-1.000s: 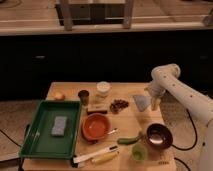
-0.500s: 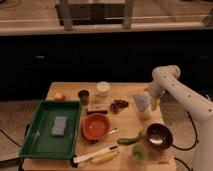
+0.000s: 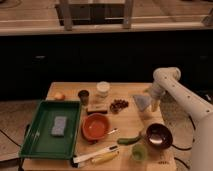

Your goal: Wipe red bowl with towel

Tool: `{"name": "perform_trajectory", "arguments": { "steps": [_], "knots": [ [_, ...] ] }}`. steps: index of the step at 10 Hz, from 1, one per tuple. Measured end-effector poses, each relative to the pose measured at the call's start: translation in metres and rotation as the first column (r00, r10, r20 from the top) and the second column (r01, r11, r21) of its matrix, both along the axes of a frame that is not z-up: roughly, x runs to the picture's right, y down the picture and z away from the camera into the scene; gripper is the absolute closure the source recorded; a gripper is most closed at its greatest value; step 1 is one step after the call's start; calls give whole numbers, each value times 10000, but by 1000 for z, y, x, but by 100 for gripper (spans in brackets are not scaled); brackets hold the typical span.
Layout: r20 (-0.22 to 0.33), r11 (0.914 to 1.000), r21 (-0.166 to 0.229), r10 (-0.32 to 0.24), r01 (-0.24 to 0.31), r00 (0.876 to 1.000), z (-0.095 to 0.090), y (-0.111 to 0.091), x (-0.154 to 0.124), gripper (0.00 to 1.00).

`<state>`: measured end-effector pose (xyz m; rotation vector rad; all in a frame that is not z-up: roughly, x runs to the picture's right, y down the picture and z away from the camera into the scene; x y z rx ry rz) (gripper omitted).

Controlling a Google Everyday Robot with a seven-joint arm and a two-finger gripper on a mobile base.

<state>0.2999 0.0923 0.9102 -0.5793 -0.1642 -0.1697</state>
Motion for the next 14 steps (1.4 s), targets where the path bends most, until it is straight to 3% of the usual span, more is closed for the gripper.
{"name": "perform_trajectory", "arguments": {
  "steps": [14],
  "knots": [
    [481,9994,-337,-23,39,9988,18,21,7,20]
  ]
}}
